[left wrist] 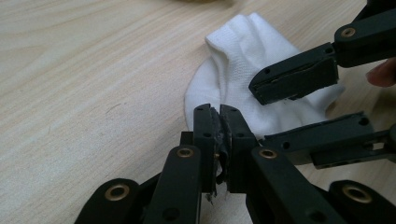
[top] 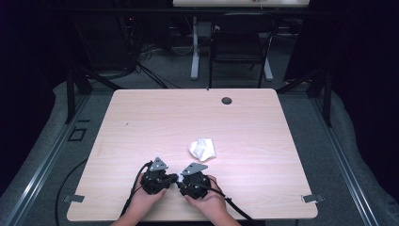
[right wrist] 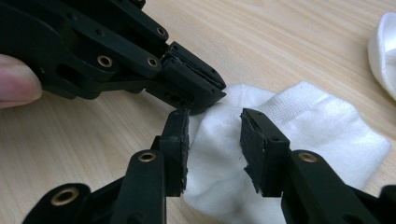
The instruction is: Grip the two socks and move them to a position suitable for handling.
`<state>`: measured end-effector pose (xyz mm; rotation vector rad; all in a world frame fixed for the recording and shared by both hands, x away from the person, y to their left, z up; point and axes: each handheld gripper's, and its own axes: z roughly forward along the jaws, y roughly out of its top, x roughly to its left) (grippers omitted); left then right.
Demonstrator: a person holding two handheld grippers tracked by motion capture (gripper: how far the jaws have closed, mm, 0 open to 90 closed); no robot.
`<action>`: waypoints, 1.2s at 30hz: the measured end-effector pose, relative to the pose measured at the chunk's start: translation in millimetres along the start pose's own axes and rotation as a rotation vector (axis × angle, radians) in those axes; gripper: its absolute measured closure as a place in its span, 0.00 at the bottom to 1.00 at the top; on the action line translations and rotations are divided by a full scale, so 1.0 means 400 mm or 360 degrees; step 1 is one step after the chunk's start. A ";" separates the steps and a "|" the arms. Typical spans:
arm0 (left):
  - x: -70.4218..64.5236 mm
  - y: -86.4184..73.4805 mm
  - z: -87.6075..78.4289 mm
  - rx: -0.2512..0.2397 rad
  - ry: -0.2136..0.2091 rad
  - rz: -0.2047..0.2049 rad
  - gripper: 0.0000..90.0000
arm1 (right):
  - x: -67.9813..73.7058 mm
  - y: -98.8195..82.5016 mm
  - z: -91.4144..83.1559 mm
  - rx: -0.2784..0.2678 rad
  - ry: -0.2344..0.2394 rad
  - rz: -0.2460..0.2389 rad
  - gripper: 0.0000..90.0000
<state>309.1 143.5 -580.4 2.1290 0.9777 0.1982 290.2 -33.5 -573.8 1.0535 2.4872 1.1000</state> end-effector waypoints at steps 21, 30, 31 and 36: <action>0.000 0.000 0.000 -0.0002 -0.0001 0.0004 0.96 | -0.009 -0.007 -0.018 -0.0007 -0.0035 0.0022 0.97; 0.000 0.000 0.000 -0.0001 0.0001 0.0009 0.96 | -0.027 -0.001 -0.074 -0.0109 -0.0033 0.0078 0.97; 0.000 0.000 0.000 -0.0001 0.0001 0.0009 0.95 | -0.027 -0.001 -0.074 -0.0109 -0.0033 0.0078 0.97; -0.001 0.000 0.000 -0.0003 0.0002 0.0006 0.95 | -0.051 -0.015 -0.132 -0.0156 -0.0087 0.0086 0.97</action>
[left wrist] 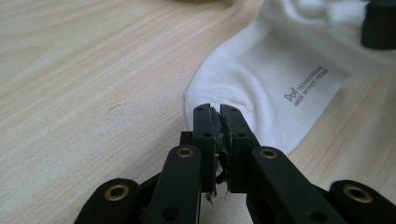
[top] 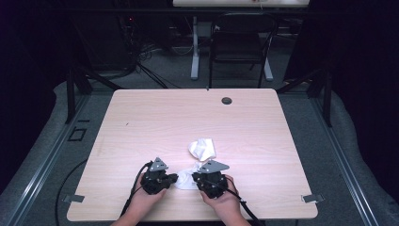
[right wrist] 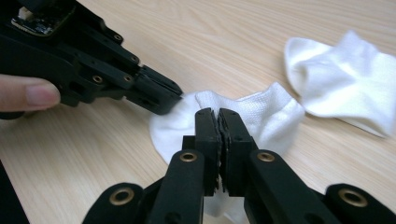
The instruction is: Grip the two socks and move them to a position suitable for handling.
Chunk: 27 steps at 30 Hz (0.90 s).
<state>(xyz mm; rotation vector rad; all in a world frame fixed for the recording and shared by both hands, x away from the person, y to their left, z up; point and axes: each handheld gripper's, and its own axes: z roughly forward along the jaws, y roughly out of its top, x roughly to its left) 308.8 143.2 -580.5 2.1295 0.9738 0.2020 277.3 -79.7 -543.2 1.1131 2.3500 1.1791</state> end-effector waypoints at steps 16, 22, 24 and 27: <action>-0.002 -0.001 -0.001 0.0001 0.0007 0.0008 0.95 | -0.069 -0.057 -0.072 0.0072 -0.0095 0.0035 0.97; -0.003 -0.001 -0.001 0.0000 0.0011 0.0009 0.95 | -0.093 -0.076 -0.080 0.0138 -0.0107 0.0088 0.97; -0.003 -0.001 -0.001 0.0002 0.0012 0.0011 0.95 | -0.099 -0.082 -0.081 0.0140 -0.0113 0.0091 0.97; -0.004 -0.001 -0.001 -0.0001 0.0013 0.0010 0.95 | -0.104 -0.089 -0.081 0.0163 -0.0118 0.0102 0.96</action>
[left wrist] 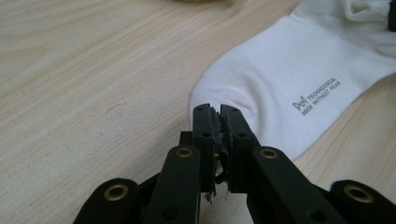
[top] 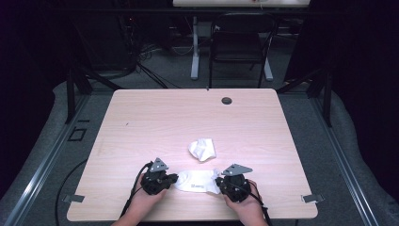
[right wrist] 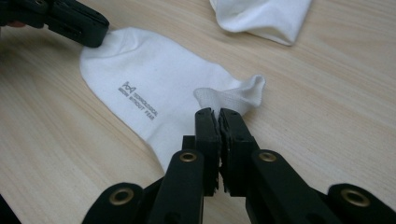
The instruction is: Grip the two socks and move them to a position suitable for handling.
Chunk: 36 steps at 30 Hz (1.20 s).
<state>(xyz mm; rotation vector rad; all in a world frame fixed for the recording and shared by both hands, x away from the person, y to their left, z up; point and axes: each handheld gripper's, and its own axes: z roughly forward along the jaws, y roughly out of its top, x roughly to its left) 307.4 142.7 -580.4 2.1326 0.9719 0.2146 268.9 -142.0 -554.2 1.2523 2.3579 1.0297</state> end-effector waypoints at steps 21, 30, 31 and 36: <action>-0.004 -0.001 -0.002 0.0004 -0.0005 -0.0006 0.94 | -0.013 -0.017 -0.008 -0.0035 -0.0016 0.0071 0.73; -0.005 -0.002 -0.002 0.0003 -0.0005 -0.0010 0.94 | -0.029 -0.017 0.024 0.0026 -0.0072 0.0073 0.94; -0.004 -0.001 -0.002 0.0006 -0.0006 -0.0005 0.94 | -0.032 -0.018 0.026 0.0036 -0.0075 0.0075 0.94; -0.007 -0.003 -0.005 0.0015 -0.0002 0.0008 0.94 | -0.045 -0.022 0.028 0.0053 -0.0070 0.0098 0.95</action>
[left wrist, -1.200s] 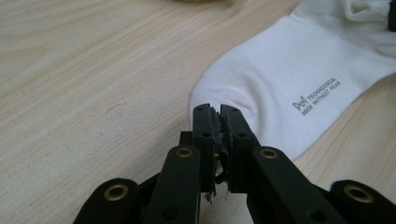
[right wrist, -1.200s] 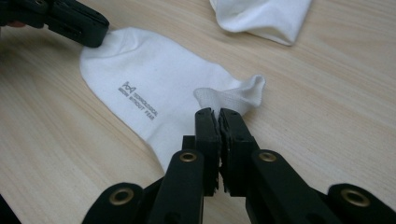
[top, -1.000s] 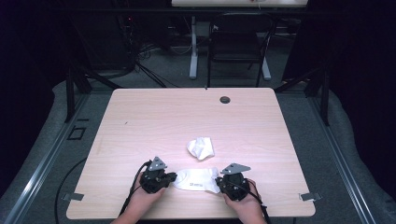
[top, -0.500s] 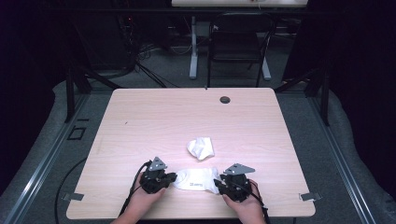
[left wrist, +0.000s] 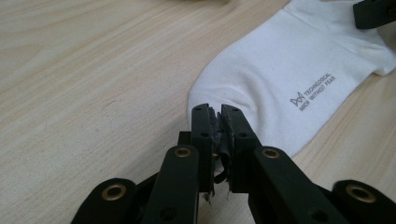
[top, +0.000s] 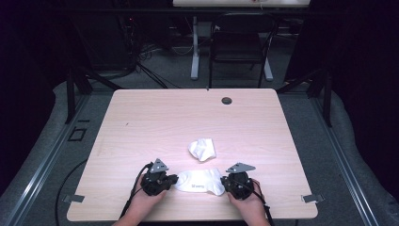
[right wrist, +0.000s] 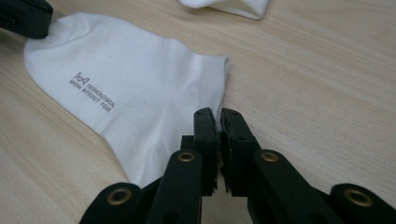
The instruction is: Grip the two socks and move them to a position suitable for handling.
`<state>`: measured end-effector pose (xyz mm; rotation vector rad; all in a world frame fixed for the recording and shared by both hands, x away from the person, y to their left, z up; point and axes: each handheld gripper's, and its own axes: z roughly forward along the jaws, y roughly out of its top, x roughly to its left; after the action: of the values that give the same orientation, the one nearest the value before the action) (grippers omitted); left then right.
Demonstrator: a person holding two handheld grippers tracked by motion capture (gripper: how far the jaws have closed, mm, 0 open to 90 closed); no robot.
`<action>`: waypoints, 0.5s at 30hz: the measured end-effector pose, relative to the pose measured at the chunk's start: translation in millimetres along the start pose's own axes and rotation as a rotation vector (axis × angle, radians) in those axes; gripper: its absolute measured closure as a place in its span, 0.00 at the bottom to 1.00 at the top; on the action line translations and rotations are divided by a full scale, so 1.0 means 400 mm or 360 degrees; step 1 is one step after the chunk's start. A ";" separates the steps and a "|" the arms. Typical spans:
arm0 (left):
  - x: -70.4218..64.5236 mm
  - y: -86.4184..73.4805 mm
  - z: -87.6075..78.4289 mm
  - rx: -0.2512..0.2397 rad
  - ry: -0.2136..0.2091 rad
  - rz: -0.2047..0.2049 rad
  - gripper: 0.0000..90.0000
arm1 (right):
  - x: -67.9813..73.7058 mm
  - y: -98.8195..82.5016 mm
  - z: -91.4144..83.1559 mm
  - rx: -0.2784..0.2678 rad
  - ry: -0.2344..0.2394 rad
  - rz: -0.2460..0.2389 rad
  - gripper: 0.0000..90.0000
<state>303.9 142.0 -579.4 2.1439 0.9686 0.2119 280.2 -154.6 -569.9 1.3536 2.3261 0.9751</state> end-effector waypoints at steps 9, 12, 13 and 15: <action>-0.007 -0.006 -0.005 0.0003 -0.0003 -0.0016 0.94 | -0.003 -0.003 0.001 0.0016 -0.0017 -0.0013 0.95; -0.011 -0.009 -0.007 0.0001 0.0000 -0.0026 0.94 | -0.004 -0.004 0.000 0.0032 -0.0023 -0.0025 0.95; -0.012 -0.009 -0.008 0.0007 0.0001 -0.0024 0.93 | -0.004 -0.004 0.000 0.0025 -0.0020 -0.0013 0.95; -0.015 -0.011 -0.010 0.0013 0.0000 -0.0020 0.93 | -0.005 -0.004 -0.001 0.0019 -0.0016 -0.0014 0.95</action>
<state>295.6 141.9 -578.7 2.1444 0.9844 0.2019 279.8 -157.1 -570.9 1.3488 2.3322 0.9512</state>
